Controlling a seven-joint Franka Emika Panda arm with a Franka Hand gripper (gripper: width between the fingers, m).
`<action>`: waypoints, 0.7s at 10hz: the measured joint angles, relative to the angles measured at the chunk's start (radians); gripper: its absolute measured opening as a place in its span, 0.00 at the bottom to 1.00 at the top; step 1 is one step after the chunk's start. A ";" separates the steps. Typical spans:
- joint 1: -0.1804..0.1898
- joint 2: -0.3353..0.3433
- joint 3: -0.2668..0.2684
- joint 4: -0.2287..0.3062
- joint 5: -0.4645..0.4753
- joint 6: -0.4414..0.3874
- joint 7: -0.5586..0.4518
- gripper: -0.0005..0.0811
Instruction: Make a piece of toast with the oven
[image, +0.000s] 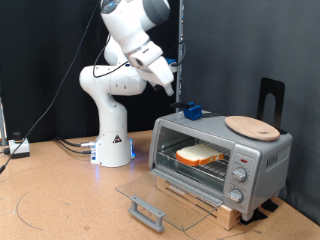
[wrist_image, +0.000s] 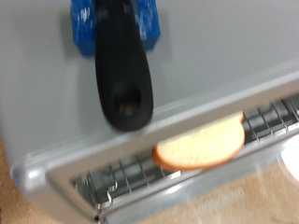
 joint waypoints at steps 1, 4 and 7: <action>-0.023 0.015 -0.019 0.003 -0.022 0.003 -0.021 0.99; -0.085 0.071 -0.075 0.021 -0.079 0.025 -0.087 0.99; -0.100 0.099 -0.067 0.040 -0.074 0.007 -0.009 0.99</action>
